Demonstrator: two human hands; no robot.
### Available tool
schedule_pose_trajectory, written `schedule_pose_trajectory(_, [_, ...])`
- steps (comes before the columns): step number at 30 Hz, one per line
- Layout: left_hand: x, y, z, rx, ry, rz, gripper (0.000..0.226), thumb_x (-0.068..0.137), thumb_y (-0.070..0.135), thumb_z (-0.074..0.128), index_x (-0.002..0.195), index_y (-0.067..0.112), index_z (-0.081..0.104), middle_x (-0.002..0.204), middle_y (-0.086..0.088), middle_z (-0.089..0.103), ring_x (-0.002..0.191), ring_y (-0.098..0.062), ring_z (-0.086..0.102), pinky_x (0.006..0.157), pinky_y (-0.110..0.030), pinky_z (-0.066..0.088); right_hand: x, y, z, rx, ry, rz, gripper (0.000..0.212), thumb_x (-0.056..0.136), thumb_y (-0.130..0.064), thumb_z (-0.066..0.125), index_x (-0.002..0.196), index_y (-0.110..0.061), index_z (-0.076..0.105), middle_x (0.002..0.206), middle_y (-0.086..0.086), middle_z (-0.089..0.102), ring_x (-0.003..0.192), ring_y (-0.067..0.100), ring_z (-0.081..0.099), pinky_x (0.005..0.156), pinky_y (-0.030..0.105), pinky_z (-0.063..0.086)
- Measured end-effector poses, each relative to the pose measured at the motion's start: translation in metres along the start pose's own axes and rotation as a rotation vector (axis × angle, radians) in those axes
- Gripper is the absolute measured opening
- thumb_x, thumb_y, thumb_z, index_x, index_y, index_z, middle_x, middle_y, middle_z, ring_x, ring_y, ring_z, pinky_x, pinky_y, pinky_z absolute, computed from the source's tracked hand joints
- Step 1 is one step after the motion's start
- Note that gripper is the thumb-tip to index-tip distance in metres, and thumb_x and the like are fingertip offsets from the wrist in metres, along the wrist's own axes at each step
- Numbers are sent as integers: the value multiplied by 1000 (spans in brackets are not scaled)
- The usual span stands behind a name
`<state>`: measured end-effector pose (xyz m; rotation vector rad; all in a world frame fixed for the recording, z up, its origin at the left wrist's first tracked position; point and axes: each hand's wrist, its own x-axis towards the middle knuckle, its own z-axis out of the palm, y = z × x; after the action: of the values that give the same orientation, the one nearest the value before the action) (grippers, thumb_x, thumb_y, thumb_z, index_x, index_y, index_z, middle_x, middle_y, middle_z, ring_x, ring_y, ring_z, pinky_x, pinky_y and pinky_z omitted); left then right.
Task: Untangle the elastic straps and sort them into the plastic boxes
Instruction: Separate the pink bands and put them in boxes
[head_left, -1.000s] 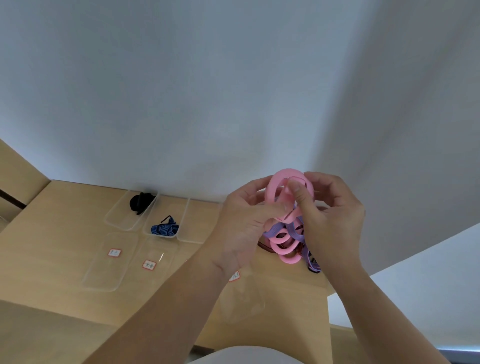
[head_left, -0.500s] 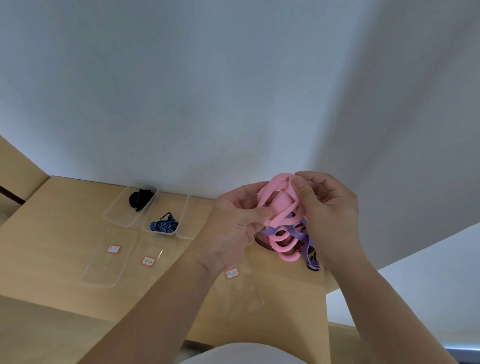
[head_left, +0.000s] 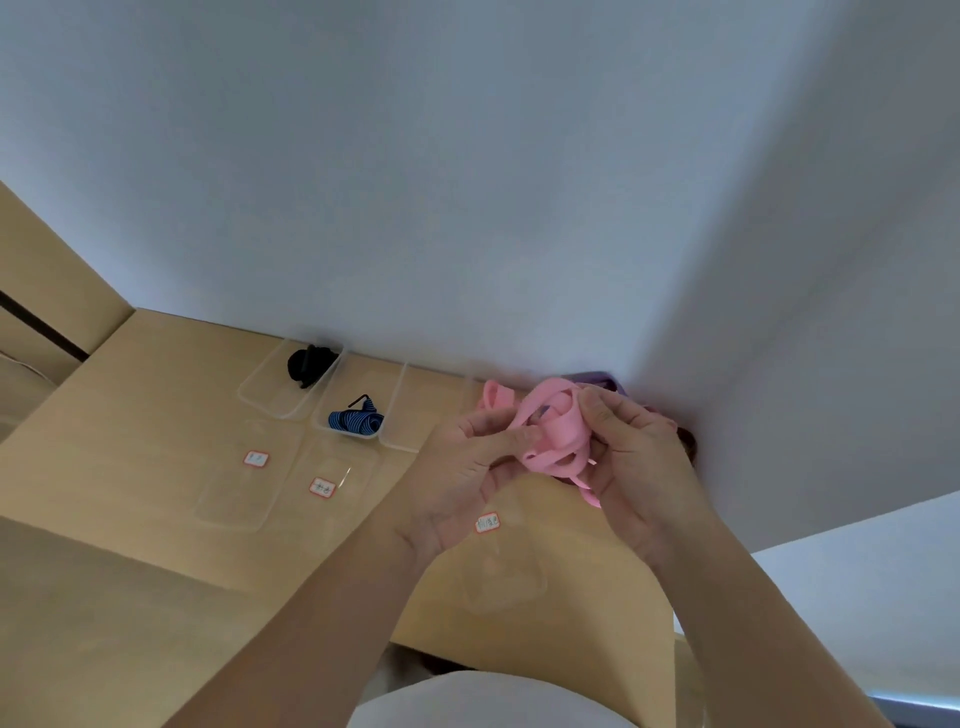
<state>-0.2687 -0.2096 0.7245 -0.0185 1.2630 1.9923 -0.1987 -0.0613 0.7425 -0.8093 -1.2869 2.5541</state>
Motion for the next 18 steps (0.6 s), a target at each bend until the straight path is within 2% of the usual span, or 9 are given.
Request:
schedule_pose_trajectory(3, [-2,-12,-9,18,71,-80,29,85,9,76,112,1,75,119,-24,72,98,-28,72,91,-39,60,6,20,-1,-18,47,-23,24,96,-11,61,115,2,65,102,17,75,80,19,72,64,32,61])
schedule_pose_trajectory(8, [-7,-23,-27,70,126,-117,32,85,8,79,116,5,73,115,-19,75,103,-29,74,88,-37,62,10,51,-7,-97,141,-17,18,97,-9,62,113,-8,69,107,11,76,90,18,71,73,31,58])
schedule_pose_trajectory(13, [2,-21,-51,175,186,-142,37,83,4,81,116,2,64,109,-19,76,104,-35,74,95,-48,59,15,70,-3,-115,222,17,15,96,-9,63,111,-12,67,105,12,73,85,19,70,64,29,57])
schedule_pose_trajectory(15, [13,-14,-59,223,191,-136,38,83,9,83,115,1,64,105,-16,77,101,-33,75,87,-43,62,21,73,0,-146,248,-7,17,95,-12,65,112,-14,65,102,11,74,86,20,70,66,30,58])
schedule_pose_trajectory(18, [43,4,-64,317,144,-114,27,83,12,84,105,4,70,95,-12,79,93,-28,77,73,-31,63,39,76,6,-231,240,-45,17,96,-16,66,113,-20,63,91,2,78,84,18,73,65,25,58])
